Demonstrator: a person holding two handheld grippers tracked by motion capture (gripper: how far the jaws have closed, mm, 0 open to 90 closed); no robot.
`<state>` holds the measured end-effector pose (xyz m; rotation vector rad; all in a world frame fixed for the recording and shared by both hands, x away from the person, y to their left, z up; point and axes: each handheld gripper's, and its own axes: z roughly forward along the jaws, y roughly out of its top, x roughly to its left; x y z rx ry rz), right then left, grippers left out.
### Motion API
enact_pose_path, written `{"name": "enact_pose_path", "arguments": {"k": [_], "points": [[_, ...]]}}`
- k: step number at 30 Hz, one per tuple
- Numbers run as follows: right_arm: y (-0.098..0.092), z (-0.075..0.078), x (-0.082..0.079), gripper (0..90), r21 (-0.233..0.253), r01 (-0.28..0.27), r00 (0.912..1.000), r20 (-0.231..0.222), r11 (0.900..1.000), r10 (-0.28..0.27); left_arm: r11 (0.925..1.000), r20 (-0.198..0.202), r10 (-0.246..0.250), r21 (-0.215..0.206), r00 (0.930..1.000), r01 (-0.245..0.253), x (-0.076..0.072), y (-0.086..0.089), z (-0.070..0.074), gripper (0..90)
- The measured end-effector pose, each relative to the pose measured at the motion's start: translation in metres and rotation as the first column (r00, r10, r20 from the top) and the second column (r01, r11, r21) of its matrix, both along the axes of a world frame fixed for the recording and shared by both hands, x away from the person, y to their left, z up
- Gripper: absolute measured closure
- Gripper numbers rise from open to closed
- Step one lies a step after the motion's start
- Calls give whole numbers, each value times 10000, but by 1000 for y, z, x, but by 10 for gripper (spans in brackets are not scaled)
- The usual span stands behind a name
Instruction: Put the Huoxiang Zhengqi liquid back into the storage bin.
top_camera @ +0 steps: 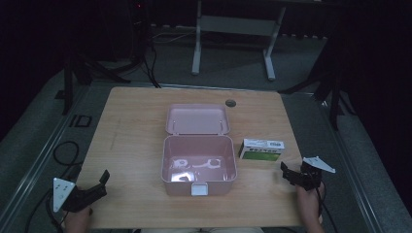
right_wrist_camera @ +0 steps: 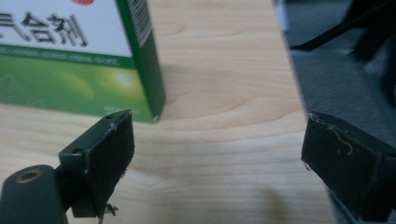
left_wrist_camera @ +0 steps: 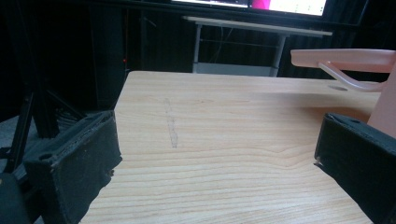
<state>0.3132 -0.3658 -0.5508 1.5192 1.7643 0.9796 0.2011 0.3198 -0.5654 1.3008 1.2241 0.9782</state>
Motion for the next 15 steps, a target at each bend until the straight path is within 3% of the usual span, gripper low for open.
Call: {"name": "enact_pose_path", "arguments": {"k": [1,3,7,10,15], "points": [[-1,0,3,93,253,-379,9986,-359,9990,388,10000,1,-7,-13,10000,7,0,0,0,2],[-2,0,4,92,336,-489,9976,-466,9982,504,10000,-4,-11,-16,10000,11,0,0,0,2],[-3,3,10,93,234,-232,9953,-937,9995,253,10000,8,-11,-27,10000,11,0,0,0,2],[-5,4,12,93,74,-346,9902,-1350,9994,353,10000,1,-20,-23,10000,20,0,0,0,2],[-13,12,14,93,-11,-914,9686,-2322,9958,886,10000,-29,-37,-42,10000,37,0,0,0,2]]}}
